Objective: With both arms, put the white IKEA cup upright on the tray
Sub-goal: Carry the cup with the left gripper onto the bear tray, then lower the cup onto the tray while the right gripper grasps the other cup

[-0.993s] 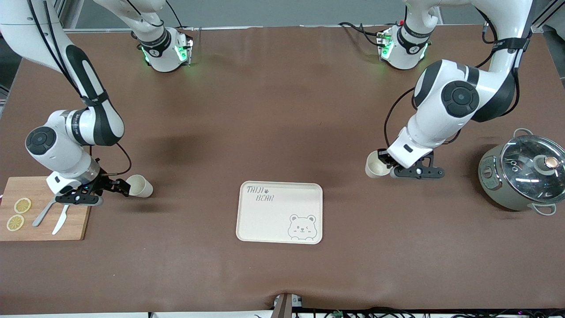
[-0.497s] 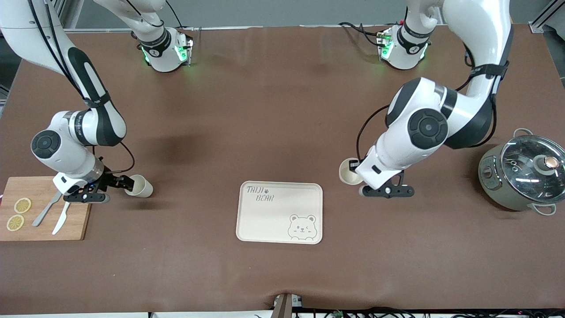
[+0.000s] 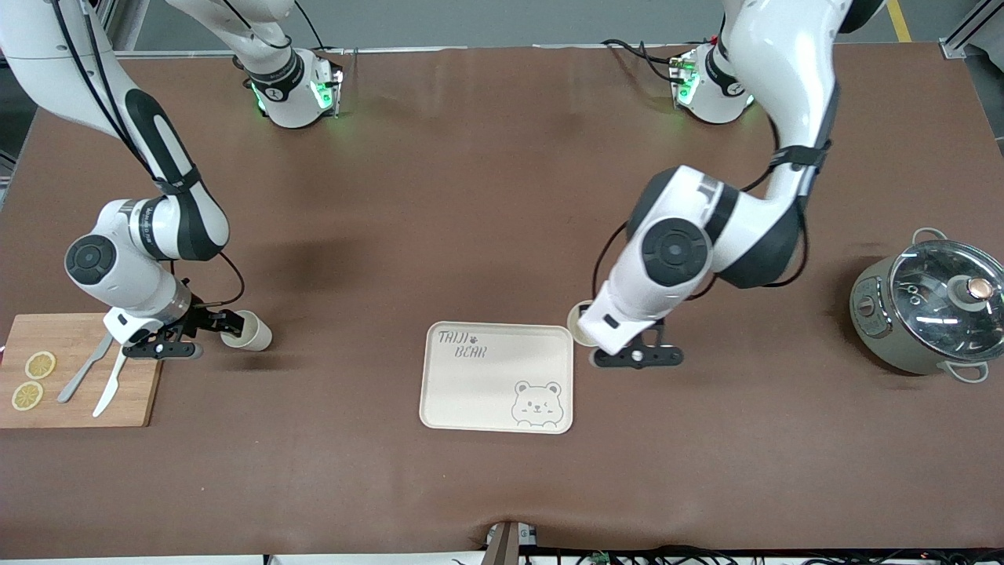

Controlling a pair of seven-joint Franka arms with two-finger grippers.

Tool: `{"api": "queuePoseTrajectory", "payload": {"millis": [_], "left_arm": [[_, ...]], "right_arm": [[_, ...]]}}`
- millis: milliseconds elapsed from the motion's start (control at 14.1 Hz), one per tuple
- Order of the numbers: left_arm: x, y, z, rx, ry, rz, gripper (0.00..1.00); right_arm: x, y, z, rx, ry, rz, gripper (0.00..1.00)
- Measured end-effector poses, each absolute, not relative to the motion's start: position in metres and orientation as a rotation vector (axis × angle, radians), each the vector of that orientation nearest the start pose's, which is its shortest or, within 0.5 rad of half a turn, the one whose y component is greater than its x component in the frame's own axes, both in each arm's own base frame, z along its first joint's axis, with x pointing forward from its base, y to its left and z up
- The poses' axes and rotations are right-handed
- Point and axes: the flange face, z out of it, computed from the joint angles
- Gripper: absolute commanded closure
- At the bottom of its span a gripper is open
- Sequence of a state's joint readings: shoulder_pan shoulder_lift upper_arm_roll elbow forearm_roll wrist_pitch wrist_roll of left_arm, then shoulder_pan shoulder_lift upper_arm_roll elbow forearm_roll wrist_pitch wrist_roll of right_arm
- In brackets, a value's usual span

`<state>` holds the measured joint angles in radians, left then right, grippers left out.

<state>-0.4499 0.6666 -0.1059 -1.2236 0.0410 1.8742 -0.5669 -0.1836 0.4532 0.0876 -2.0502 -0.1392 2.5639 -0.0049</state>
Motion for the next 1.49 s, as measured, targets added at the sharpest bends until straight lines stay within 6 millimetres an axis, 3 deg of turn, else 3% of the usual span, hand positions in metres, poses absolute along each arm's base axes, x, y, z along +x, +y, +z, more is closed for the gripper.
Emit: {"api": "queuePoseTrajectory", "payload": {"millis": [426,639,780,1064,1490], "left_arm": [[0.637,-0.414,0.353,-3.222,-0.099,-0.103,1.0],[0.637,-0.427,0.335,-3.244,-0.087,-0.144,1.0],[0.638,-0.432,0.328,-3.255,-0.082,-0.166,1.0],[0.639,-0.437,0.303,-3.26,-0.078,-0.174,1.0],[0.637,-0.444,0.274,-3.265,-0.081,-0.173,1.0]], "right_arm": [[0.6,-0.053,0.221,-3.182,-0.031,-0.103,0.01],[0.6,-0.049,0.221,-3.18,-0.041,-0.104,0.3],[0.601,-0.048,0.221,-3.18,-0.044,-0.105,0.38],[0.601,-0.048,0.222,-3.179,-0.046,-0.11,0.68],[0.601,-0.046,0.222,-3.179,-0.053,-0.111,1.0]]}}
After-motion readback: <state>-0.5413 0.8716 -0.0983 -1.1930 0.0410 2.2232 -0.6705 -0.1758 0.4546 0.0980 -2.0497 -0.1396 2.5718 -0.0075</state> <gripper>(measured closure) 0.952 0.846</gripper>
